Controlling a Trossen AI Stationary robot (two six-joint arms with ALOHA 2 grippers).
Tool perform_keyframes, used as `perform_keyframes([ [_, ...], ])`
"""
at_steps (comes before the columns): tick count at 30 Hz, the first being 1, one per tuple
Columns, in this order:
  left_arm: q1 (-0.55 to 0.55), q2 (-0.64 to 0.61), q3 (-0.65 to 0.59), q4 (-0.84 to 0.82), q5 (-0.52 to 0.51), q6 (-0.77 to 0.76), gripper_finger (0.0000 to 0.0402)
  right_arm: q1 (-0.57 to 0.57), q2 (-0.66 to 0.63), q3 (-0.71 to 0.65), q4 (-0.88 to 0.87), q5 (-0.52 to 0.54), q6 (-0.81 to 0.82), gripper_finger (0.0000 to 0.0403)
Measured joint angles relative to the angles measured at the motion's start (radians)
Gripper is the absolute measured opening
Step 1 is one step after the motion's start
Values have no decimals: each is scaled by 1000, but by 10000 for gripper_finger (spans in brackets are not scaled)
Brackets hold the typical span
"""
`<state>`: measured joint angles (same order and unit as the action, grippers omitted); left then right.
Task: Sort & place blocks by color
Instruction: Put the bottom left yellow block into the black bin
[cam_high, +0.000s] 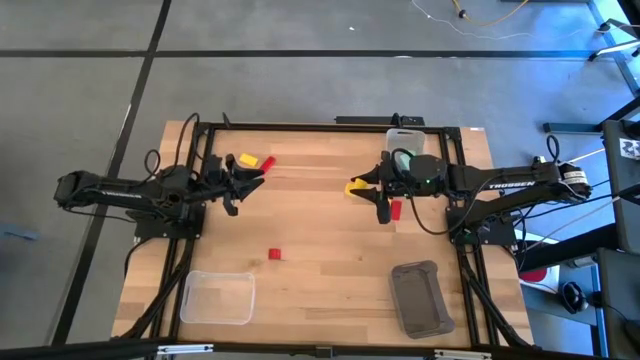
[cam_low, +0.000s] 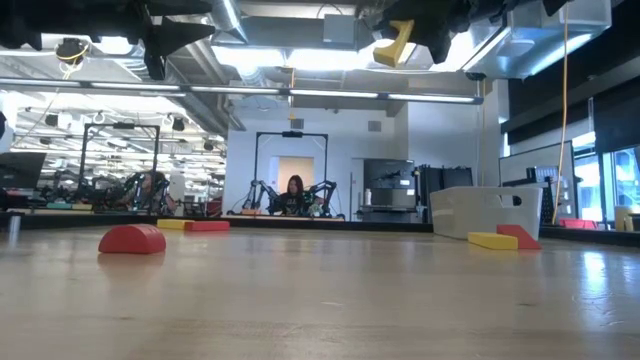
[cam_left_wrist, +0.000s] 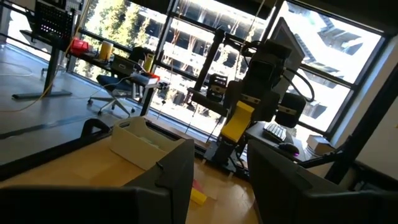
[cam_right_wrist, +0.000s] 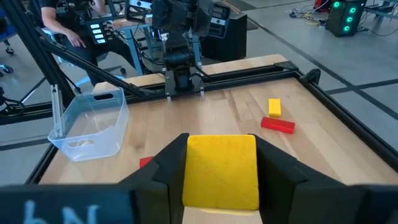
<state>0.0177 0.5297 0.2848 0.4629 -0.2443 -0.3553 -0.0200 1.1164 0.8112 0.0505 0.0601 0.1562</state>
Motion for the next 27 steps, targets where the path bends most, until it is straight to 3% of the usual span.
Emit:
perform_keyframes([
  [27, 0, 0, 0, 1, -28, -2, 139, 0, 0, 0, 0, -6, 1, 137],
])
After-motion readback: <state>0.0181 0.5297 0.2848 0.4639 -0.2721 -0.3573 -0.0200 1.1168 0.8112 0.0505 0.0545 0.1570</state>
